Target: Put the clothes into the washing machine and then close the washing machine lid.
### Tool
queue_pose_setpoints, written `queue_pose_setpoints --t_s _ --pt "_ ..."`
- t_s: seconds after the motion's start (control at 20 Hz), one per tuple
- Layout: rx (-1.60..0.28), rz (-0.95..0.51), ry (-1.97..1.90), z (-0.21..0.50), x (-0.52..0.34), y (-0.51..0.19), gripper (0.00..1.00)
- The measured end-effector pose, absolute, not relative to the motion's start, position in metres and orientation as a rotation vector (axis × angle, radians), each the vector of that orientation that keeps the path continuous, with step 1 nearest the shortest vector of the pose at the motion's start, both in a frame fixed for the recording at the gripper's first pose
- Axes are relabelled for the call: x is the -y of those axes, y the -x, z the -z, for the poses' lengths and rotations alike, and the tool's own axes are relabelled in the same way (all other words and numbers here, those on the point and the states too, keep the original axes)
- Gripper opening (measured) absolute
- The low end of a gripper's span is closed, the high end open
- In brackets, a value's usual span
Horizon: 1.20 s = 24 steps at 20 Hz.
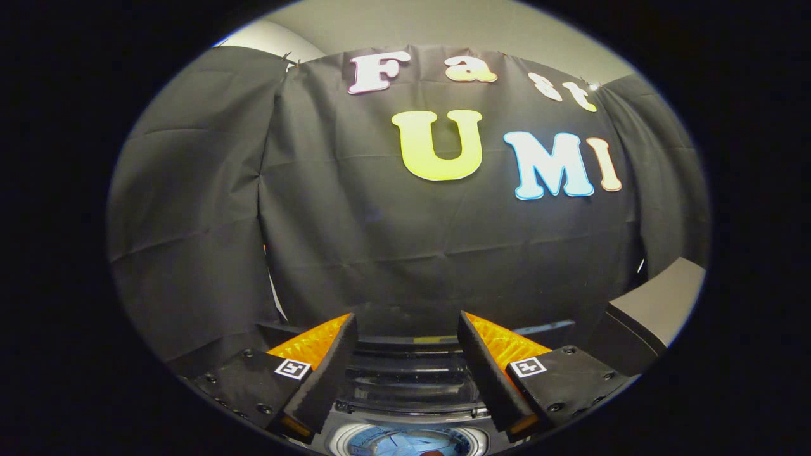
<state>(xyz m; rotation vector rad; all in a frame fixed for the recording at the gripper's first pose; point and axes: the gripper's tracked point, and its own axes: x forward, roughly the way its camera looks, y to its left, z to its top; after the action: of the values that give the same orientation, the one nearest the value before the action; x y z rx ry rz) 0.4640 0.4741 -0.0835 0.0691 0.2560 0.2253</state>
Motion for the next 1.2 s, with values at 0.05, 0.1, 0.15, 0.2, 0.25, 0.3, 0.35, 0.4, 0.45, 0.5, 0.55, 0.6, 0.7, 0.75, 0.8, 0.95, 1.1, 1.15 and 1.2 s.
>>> queue_pose_setpoints --t_s 0.05,0.1,0.15,0.2,0.25,0.3,0.35,0.4,0.45,0.5,0.55,0.6,0.7,0.75,0.8,0.95,1.1,1.15,1.2 --pt "-0.263 -0.223 -0.057 0.086 -0.476 -0.47 0.98" --pt "-0.268 -0.223 -0.05 0.089 -0.478 -0.476 0.98" --pt "-0.271 -0.22 -0.047 0.091 -0.479 -0.481 0.98" --pt "-0.283 -0.219 -0.045 0.093 -0.48 -0.486 0.98" --pt "-0.292 -0.218 -0.048 0.096 -0.482 -0.492 0.98" --pt "-0.304 -0.219 -0.057 0.098 -0.484 -0.496 0.98" --pt "-0.316 -0.22 -0.072 0.101 -0.485 -0.5 0.98" --pt "-0.332 -0.221 -0.087 0.104 -0.487 -0.503 0.98" --pt "-0.342 -0.216 -0.097 0.106 -0.487 -0.505 0.99" --pt "-0.351 -0.208 -0.101 0.108 -0.486 -0.507 0.99" --pt "-0.36 -0.205 -0.102 0.111 -0.487 -0.508 0.99" --pt "-0.371 -0.2 -0.097 0.114 -0.487 -0.508 0.98" --pt "-0.361 -0.191 -0.078 0.115 -0.487 -0.509 0.99" --pt "-0.354 -0.187 -0.065 0.113 -0.487 -0.508 0.99" --pt "-0.349 -0.185 -0.055 0.114 -0.487 -0.506 0.99" --pt "-0.337 -0.182 -0.062 0.115 -0.486 -0.5 0.99" --pt "-0.32 -0.193 -0.06 0.112 -0.485 -0.492 0.99" --pt "-0.32 -0.196 -0.06 0.112 -0.486 -0.49 0.99" --pt "-0.319 -0.199 -0.058 0.112 -0.485 -0.487 0.99"
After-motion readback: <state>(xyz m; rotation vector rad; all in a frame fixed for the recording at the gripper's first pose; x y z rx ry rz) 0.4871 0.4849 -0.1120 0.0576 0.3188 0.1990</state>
